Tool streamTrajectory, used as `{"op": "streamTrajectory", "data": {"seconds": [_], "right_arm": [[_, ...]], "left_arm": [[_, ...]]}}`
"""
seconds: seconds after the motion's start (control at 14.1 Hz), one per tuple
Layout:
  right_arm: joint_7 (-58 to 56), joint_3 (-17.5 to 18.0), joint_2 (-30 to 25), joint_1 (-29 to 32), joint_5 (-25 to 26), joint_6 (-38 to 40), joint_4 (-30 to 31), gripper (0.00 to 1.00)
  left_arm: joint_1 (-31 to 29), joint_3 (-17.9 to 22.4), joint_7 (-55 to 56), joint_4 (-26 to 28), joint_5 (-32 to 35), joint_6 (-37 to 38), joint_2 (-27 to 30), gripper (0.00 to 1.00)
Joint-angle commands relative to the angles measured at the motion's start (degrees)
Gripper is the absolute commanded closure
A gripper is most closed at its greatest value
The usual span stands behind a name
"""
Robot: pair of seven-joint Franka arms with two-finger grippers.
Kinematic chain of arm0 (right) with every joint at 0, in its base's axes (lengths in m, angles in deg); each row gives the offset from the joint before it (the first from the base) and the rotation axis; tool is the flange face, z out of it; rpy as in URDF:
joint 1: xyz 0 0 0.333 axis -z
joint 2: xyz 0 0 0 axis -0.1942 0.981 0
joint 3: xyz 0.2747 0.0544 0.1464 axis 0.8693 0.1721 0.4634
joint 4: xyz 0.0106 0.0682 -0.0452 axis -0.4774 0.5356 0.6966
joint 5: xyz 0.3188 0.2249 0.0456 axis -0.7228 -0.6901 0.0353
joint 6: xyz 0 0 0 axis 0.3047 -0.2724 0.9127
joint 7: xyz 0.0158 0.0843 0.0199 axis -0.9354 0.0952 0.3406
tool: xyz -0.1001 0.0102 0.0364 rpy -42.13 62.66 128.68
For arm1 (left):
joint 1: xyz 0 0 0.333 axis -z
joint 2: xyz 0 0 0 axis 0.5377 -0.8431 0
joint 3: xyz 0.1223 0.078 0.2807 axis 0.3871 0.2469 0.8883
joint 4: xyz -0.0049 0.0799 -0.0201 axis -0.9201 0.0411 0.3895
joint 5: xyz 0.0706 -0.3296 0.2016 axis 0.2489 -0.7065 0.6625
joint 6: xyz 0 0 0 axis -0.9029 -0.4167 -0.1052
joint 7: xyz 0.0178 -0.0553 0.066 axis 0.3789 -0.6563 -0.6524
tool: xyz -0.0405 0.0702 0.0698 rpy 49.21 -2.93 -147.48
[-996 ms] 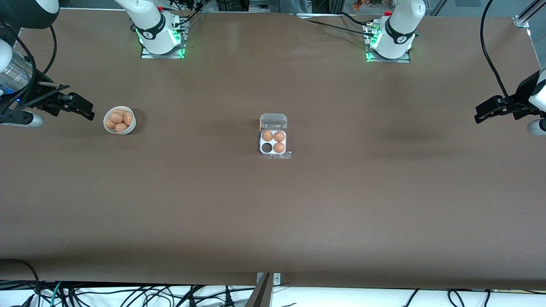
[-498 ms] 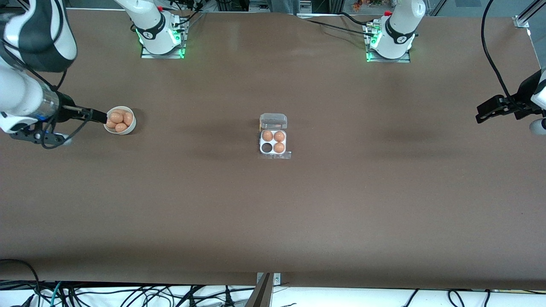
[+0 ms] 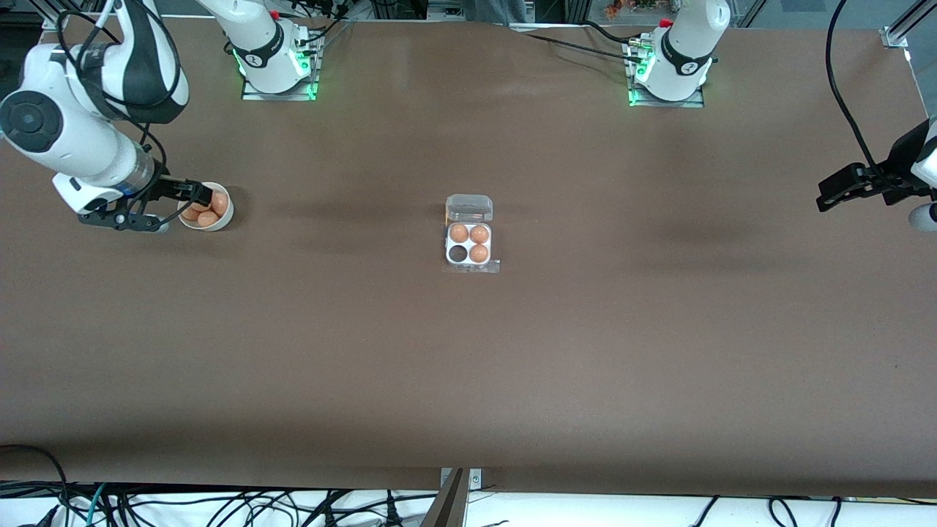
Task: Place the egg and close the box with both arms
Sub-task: 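Lower the right gripper over the white bowl of eggs, then close the right gripper on one brown egg in the bowl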
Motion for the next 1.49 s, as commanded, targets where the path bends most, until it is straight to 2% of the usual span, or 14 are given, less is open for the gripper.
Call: {"op": "streamTrajectory", "data": {"seconds": [0.0,0.21,0.43,0.64,1.21,1.35,1.42], "right_arm": [[-6.2,-3.6,-1.6,0.4,1.0,-9.4,8.6,0.00],[-8.1,-5.3,2.4,0.4,1.0,-17.9,12.6,0.00],[-8.5,-5.4,5.2,0.4,1.1,-22.7,14.8,0.00],[-8.5,-5.4,6.4,0.4,1.2,-23.0,14.8,0.00],[-8.5,-7.5,8.8,0.5,5.6,-23.2,14.5,0.01],[-8.6,-7.5,9.0,0.5,5.6,-23.1,14.5,0.22],[-8.6,-7.5,9.0,0.5,5.6,-23.1,14.4,0.36]], "left_arm": [[-0.4,-0.2,-0.9,-1.9,-0.7,1.2,-0.9,0.00],[-0.3,-0.2,-0.5,-2.0,-0.6,1.2,-0.9,0.00],[-0.3,-0.2,-0.7,-2.0,-0.6,1.2,-0.9,0.00],[-0.4,-0.2,-1.1,-2.0,-0.7,1.2,-1.1,0.00],[-0.4,-0.2,-1.2,-2.0,-0.6,1.2,-1.2,0.00],[-0.4,-0.2,-1.2,-2.0,-0.6,1.2,-1.2,0.00],[-0.4,-0.2,-1.1,-2.0,-0.6,1.2,-1.2,0.00]]}}
